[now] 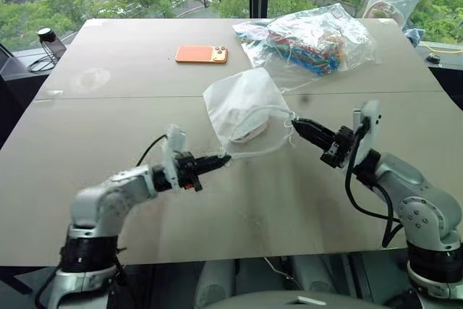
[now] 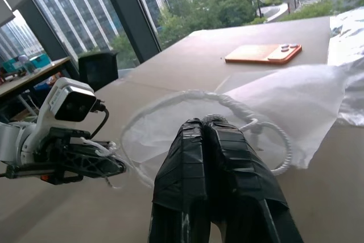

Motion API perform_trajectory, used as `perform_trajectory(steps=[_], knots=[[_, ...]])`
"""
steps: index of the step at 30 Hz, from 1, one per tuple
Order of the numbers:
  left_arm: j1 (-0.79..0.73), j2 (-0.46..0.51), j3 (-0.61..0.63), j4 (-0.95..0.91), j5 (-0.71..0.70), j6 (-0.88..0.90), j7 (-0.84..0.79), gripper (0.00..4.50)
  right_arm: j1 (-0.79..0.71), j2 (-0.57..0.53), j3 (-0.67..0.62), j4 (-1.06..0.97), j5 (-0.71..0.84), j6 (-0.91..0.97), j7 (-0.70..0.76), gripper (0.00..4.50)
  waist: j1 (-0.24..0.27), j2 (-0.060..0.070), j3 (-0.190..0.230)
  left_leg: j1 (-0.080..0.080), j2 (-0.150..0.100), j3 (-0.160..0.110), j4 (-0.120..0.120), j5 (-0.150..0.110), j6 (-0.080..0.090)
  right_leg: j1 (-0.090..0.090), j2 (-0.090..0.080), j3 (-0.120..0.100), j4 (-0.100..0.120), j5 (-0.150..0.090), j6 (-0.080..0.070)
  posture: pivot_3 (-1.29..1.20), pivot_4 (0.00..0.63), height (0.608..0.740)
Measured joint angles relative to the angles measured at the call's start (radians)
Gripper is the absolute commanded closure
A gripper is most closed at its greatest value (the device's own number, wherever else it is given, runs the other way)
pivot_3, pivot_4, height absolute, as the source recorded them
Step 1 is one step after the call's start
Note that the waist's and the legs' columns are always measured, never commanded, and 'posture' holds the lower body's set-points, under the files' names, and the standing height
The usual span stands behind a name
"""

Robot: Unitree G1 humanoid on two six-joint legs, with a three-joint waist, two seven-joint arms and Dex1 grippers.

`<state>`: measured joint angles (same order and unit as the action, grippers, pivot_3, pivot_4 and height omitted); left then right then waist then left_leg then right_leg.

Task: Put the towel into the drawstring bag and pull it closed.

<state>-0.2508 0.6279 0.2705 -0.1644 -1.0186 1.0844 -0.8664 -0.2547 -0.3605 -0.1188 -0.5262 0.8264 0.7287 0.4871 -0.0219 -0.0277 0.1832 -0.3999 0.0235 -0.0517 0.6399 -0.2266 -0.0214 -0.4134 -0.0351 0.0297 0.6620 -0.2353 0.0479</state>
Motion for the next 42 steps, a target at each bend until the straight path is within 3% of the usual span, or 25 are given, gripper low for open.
perform_trajectory(steps=[4, 8, 14, 18, 21, 23, 32, 38, 42], knots=[[-0.037, 0.074, 0.103, 0.063, -0.158, 0.128, -0.004, 4.47, -0.08, 0.0, -0.06, 0.05, 0.014, -0.026, -0.032, 4.5, -0.01, 0.0, 0.0, 0.0, 0.0, 0.0, 0.0, 0.0, 0.0, 0.0, 0.0, 0.0, 0.0, 0.0, 0.0, 0.0, 0.15, 0.734], [-0.09, 0.103, 0.131, 0.097, -0.188, 0.146, 0.004, 4.47, -0.151, -0.023, -0.103, 0.12, -0.02, -0.071, -0.064, 4.5, -0.01, 0.0, 0.0, 0.0, 0.0, 0.0, 0.0, 0.0, 0.0, 0.0, 0.0, 0.0, 0.0, 0.002, -0.003, 0.0, 0.15, 0.734], [-0.354, 0.09, 0.122, 0.191, -0.045, -0.044, 0.104, 4.47, -0.311, -0.108, -0.148, 0.197, -0.066, -0.11, -0.081, 4.5, -0.007, 0.0, 0.0, -0.001, -0.001, 0.0, 0.0, 0.0, 0.0, 0.0, 0.0, 0.0, 0.0, 0.002, -0.003, 0.0, 0.15, 0.734], [-0.551, 0.078, 0.124, 0.258, 0.018, -0.15, 0.18, 4.47, -0.446, -0.17, -0.19, 0.205, -0.02, -0.102, -0.077, 4.5, -0.011, 0.0, 0.0, -0.002, -0.001, 0.001, -0.001, 0.0, 0.0, 0.0, -0.001, 0.0, -0.002, 0.002, -0.003, 0.0, 0.15, 0.734], [-0.619, 0.079, 0.118, 0.309, 0.099, -0.244, 0.2, 4.47, -0.485, -0.212, -0.222, 0.204, 0.014, -0.098, -0.077, 4.5, -0.013, 0.0, 0.0, -0.002, -0.001, 0.001, -0.003, 0.0, 0.0, -0.001, -0.001, 0.0, -0.003, 0.002, -0.003, 0.0, 0.15, 0.734], [-0.619, 0.081, 0.117, 0.318, 0.118, -0.264, 0.201, 4.47, -0.484, -0.219, -0.226, 0.204, 0.014, -0.098, -0.078, 4.5, -0.016, 0.0, 0.0, -0.001, -0.001, 0.001, -0.004, 0.0, 0.0, -0.001, -0.001, 0.0, -0.004, 0.002, -0.003, 0.0, 0.15, 0.734], [-0.617, 0.072, 0.053, 0.51, 0.46, -0.607, 0.32, 4.47, -0.48, -0.175, -0.333, 0.22, 0.053, -0.114, -0.236, 4.5, -0.013, 0.0, 0.0, -0.002, -0.001, 0.001, -0.004, 0.0, 0.0, -0.001, -0.001, 0.0, -0.003, 0.002, -0.003, 0.0, 0.15, 0.734], [-0.658, 0.044, 0.043, 0.647, 0.551, -0.767, 0.393, 4.47, -0.548, -0.149, -0.373, 0.305, 0.087, -0.142, -0.369, 4.5, -0.013, 0.0, 0.0, -0.002, -0.001, 0.002, -0.003, 0.0, 0.0, -0.001, -0.002, 0.0, -0.002, 0.002, -0.003, 0.0, 0.15, 0.734], [-0.668, 0.082, 0.097, 0.777, 0.61, -0.832, 0.468, 4.47, -0.596, -0.193, -0.581, 0.407, 0.084, -0.258, -0.486, 4.5, -0.009, 0.0, 0.0, -0.004, -0.001, 0.002, -0.004, 0.0, 0.0, -0.002, -0.002, -0.001, -0.004, 0.002, -0.003, 0.0, 0.15, 0.734]])
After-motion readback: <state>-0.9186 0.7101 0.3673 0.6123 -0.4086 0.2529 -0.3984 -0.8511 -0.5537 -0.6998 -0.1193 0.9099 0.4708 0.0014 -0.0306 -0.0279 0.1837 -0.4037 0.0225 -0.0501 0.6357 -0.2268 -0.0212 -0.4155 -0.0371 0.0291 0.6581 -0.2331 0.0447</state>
